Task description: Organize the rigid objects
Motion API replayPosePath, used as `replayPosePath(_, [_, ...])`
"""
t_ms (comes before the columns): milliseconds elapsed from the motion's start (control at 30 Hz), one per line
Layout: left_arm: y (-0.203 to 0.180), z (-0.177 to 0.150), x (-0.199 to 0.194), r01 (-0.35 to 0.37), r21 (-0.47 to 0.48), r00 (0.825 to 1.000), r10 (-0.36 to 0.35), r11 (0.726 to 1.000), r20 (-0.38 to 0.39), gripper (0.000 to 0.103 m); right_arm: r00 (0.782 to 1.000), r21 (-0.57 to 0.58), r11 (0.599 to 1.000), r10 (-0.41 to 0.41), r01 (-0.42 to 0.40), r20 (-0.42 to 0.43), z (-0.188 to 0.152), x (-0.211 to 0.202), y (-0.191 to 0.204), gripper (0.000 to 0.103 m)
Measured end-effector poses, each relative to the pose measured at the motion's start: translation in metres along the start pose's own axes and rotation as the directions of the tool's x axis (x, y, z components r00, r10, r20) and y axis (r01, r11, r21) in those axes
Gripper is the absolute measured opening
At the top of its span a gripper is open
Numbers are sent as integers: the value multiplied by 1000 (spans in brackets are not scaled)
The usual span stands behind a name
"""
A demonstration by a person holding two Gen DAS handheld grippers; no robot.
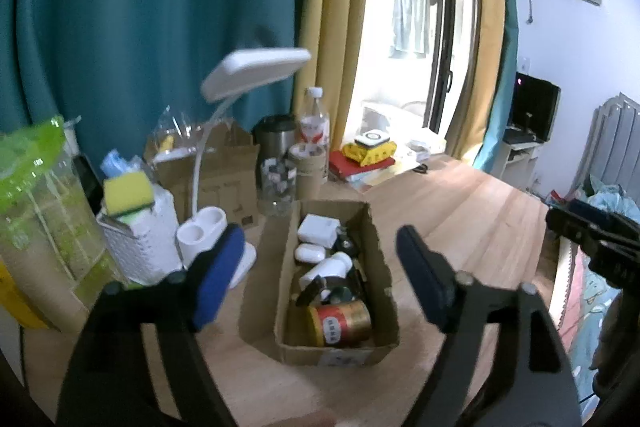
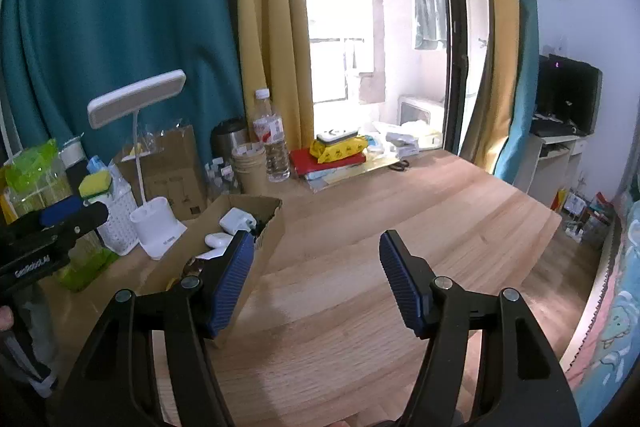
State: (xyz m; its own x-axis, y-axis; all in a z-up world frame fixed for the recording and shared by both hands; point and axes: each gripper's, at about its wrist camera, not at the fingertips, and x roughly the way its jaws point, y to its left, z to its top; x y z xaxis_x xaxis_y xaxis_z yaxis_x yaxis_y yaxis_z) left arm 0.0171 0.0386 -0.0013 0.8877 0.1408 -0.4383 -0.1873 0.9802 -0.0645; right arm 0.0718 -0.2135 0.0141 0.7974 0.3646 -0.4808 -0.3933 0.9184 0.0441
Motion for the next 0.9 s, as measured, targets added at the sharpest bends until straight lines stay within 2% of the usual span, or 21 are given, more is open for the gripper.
replayPosePath(67, [-4, 4, -9, -12, 11, 1000, 11, 1000, 18, 90, 1000, 11, 1000, -14, 14, -3, 3, -6, -3, 69])
replayPosePath(200, [-11, 10, -21, -21, 25, 999, 20, 999, 46, 95, 1000, 13, 1000, -21, 21, 4, 10, -16, -4, 70])
replayPosePath(300, [-16, 13, -25, -15, 31, 999, 14, 999, 50, 97, 999, 13, 999, -38, 38, 5, 13, -21, -5, 87])
replayPosePath(600, [-22, 21, -33, 28, 27, 997, -30, 999, 72, 98, 998, 26, 998, -58, 57, 39, 20, -33, -14, 87])
replayPosePath(900, [-25, 25, -33, 35, 33, 997, -37, 999, 74, 98, 998, 27, 998, -60, 59, 38, 21, -33, -15, 87])
